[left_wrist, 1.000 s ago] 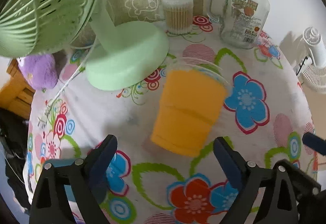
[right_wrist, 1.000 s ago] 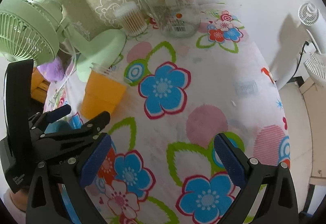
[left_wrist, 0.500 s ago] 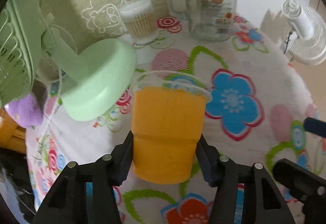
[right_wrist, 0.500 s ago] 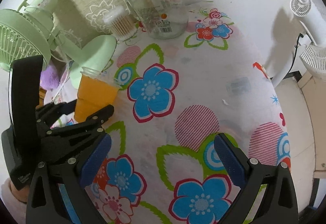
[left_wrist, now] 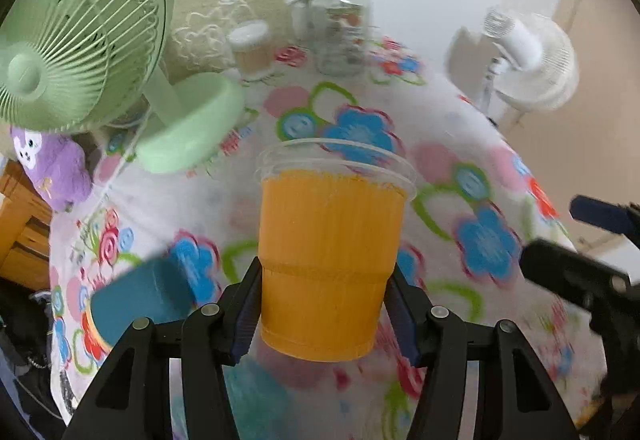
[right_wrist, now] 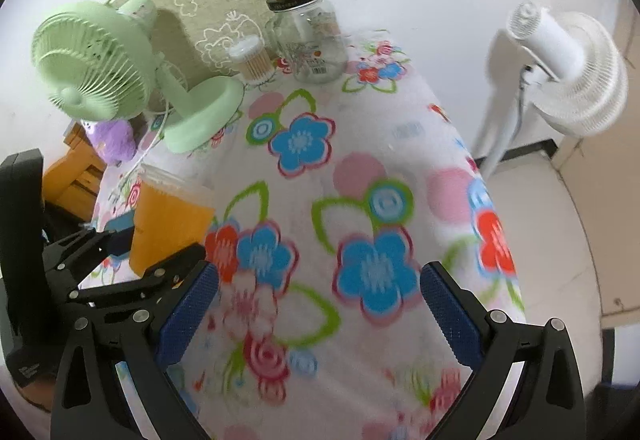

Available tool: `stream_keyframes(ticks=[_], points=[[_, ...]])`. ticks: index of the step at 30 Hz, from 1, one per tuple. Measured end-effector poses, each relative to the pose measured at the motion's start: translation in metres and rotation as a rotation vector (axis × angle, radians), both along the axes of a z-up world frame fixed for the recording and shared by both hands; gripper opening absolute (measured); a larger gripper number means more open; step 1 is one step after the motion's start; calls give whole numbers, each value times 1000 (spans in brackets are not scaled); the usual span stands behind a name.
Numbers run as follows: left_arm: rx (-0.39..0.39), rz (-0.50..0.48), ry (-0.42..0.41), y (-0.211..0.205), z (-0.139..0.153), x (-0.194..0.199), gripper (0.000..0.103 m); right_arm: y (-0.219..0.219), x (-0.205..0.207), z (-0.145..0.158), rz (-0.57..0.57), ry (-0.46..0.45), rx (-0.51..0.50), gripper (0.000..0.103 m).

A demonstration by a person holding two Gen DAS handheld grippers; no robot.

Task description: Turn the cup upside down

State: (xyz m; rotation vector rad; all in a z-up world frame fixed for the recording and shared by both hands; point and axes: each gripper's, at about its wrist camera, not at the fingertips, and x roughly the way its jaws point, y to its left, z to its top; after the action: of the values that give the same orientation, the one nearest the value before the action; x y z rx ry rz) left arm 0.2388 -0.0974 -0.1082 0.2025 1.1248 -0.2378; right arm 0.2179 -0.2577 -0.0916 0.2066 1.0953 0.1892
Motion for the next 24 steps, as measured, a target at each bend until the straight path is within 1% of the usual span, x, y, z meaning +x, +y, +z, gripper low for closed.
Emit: stream_keyframes(ticks=[2, 4, 7, 9, 13, 19, 22, 24], points=[[-7, -48, -1, 2, 5, -22, 59, 0, -25, 6, -18, 0, 6, 102], [2, -91, -24, 4, 10, -43, 59, 0, -46, 10, -24, -5, 15, 102], [-2, -164, -29, 10, 16, -73, 59, 5, -80, 15, -9, -16, 23, 102], [1, -211, -35, 13, 18, -92, 59, 11, -104, 18, 9, -37, 6, 102], [29, -322, -44, 14, 18, -128, 59, 20, -136, 20, 50, -65, -27, 102], [28, -451, -30, 9, 8, -162, 59, 27, -163, 9, 111, -28, -63, 102], [26, -520, -17, 1, -2, -173, 59, 26, -171, 0, 138, -7, -106, 102], [25, -560, 10, -7, -13, -176, 59, 24, -175, -9, 152, 19, -147, 102]])
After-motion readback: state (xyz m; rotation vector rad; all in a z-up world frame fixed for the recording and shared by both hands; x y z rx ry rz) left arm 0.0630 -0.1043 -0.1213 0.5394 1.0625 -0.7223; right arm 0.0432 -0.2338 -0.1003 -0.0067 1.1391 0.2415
